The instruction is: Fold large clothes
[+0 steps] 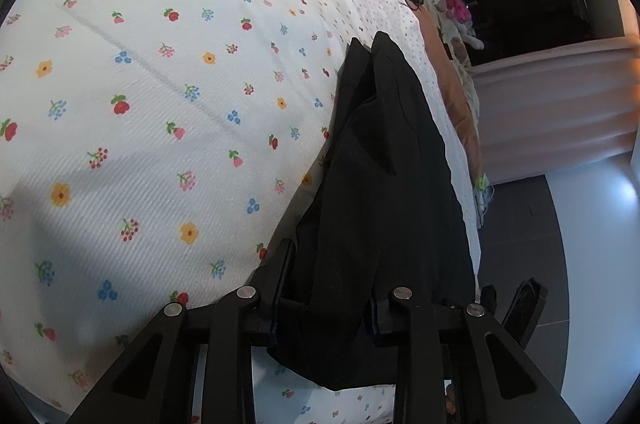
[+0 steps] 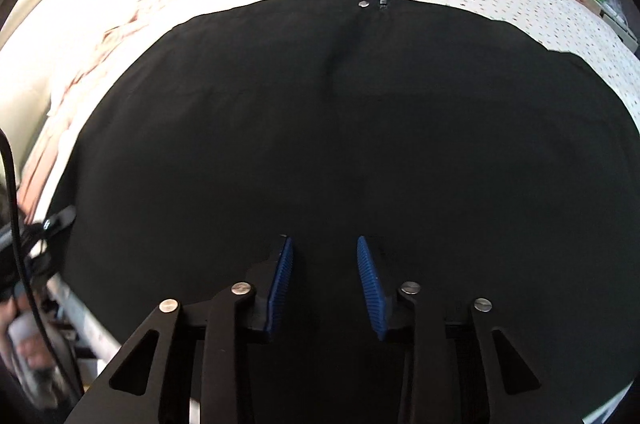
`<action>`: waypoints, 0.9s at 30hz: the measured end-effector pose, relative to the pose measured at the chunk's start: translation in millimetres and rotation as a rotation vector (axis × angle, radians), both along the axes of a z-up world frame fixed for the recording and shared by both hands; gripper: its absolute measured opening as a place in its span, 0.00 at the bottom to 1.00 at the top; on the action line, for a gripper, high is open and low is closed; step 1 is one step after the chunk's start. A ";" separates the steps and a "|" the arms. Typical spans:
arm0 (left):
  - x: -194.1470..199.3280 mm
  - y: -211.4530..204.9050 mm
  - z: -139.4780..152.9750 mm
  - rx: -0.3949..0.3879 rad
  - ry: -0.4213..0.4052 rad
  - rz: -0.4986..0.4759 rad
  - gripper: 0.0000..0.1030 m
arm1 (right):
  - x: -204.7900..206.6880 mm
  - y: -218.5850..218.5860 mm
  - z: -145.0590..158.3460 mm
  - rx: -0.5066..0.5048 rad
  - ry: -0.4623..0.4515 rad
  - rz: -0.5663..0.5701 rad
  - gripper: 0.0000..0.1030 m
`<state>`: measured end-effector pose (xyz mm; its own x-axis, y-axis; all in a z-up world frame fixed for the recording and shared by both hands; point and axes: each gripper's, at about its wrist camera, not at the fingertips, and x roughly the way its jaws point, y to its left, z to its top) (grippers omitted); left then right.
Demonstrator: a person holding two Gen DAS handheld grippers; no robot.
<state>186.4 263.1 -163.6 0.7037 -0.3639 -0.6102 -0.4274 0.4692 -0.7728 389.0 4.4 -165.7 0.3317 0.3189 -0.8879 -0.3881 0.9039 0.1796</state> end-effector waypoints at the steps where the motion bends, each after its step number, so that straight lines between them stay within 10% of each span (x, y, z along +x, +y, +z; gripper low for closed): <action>1: -0.4 -0.2 0.0 -0.001 0.002 0.005 0.30 | 7.6 2.8 0.5 -0.009 -0.006 -0.004 0.32; 27: -3.9 -0.9 -3.0 -0.015 -0.003 0.024 0.25 | 157.2 11.6 9.8 -0.048 0.007 -0.127 0.10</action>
<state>182.6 262.2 -166.6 0.7145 -0.3557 -0.6025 -0.4362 0.4470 -0.7810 546.2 15.9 -156.0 0.3605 0.2317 -0.9035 -0.2685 0.9534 0.1374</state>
